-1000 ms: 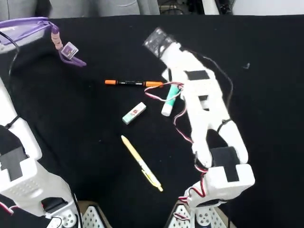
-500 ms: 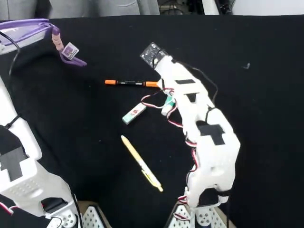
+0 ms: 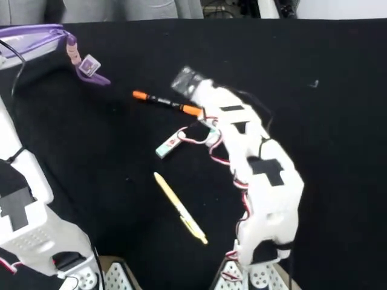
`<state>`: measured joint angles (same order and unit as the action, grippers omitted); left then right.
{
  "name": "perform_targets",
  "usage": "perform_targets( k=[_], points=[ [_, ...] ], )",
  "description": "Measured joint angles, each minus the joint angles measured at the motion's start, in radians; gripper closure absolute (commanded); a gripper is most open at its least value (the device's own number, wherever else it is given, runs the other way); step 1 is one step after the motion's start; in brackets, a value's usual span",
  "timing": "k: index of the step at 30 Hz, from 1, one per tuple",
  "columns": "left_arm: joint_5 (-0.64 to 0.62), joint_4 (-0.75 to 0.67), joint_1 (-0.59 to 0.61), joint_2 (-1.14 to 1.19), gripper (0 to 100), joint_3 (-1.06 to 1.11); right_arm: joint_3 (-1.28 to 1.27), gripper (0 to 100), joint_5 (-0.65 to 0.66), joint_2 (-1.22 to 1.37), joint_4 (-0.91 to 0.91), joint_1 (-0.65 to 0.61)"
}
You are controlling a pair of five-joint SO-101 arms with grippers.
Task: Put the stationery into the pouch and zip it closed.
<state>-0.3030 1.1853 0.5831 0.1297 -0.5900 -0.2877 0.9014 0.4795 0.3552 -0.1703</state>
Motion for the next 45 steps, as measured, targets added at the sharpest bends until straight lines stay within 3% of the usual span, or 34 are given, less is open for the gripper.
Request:
perform_targets(
  k=[3, 11, 15, 25, 32, 36, 40, 45],
  points=[
    [0.000, -0.002, -0.018, 0.002, 97, 0.025, -0.006, 79.7, 0.095, -0.051, 0.109, -0.031],
    [0.000, -0.003, -0.094, 0.002, 97, 0.032, -0.075, 79.7, 0.115, -0.315, 0.517, -0.161],
    [0.000, -0.003, -0.172, 0.002, 97, 0.032, -0.135, 79.7, 0.115, -0.531, 0.617, -0.157],
    [-0.006, -0.204, -0.470, 0.130, 97, 0.101, -0.471, 79.7, -0.077, -1.209, 0.512, 0.121],
    [-0.008, -0.238, -0.629, 0.235, 97, 0.098, -0.752, 79.7, -0.097, -1.636, 0.457, 0.328],
    [-0.035, -0.242, -0.646, 0.259, 97, 0.094, -0.872, 79.7, -0.097, -1.800, 0.454, 0.394],
    [-0.117, -0.143, -0.652, 0.261, 97, 0.094, -0.937, 79.7, -0.126, -1.869, 0.454, 0.416],
    [-0.163, 0.008, -0.697, 0.258, 97, 0.069, -0.941, 79.7, -0.273, -1.878, 0.413, 0.413]
  ],
)
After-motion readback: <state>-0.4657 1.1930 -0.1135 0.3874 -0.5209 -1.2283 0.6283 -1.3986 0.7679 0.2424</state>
